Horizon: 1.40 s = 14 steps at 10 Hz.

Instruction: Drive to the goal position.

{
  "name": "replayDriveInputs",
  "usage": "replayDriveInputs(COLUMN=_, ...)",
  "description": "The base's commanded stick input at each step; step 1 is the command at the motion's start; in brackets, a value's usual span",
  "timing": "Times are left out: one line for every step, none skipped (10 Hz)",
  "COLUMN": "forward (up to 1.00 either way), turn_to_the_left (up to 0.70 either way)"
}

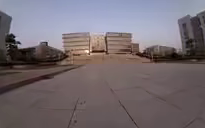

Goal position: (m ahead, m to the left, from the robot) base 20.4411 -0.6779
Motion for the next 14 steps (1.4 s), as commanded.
replayDriveInputs(forward=0.7, turn_to_the_left=-0.14)
replayDriveInputs(forward=0.7, turn_to_the_left=-0.14)
replayDriveInputs(forward=0.7, turn_to_the_left=-0.14)
replayDriveInputs(forward=0.7, turn_to_the_left=-0.14)
replayDriveInputs(forward=0.7, turn_to_the_left=-0.14)
replayDriveInputs(forward=0.7, turn_to_the_left=-0.14)
replayDriveInputs(forward=0.7, turn_to_the_left=-0.14)
replayDriveInputs(forward=0.7, turn_to_the_left=-0.13)
replayDriveInputs(forward=0.7, turn_to_the_left=-0.04)
replayDriveInputs(forward=0.7, turn_to_the_left=0.0)
replayDriveInputs(forward=0.7, turn_to_the_left=0.0)
replayDriveInputs(forward=0.7, turn_to_the_left=0.0)
replayDriveInputs(forward=0.7, turn_to_the_left=0.0)
replayDriveInputs(forward=0.7, turn_to_the_left=0.0)
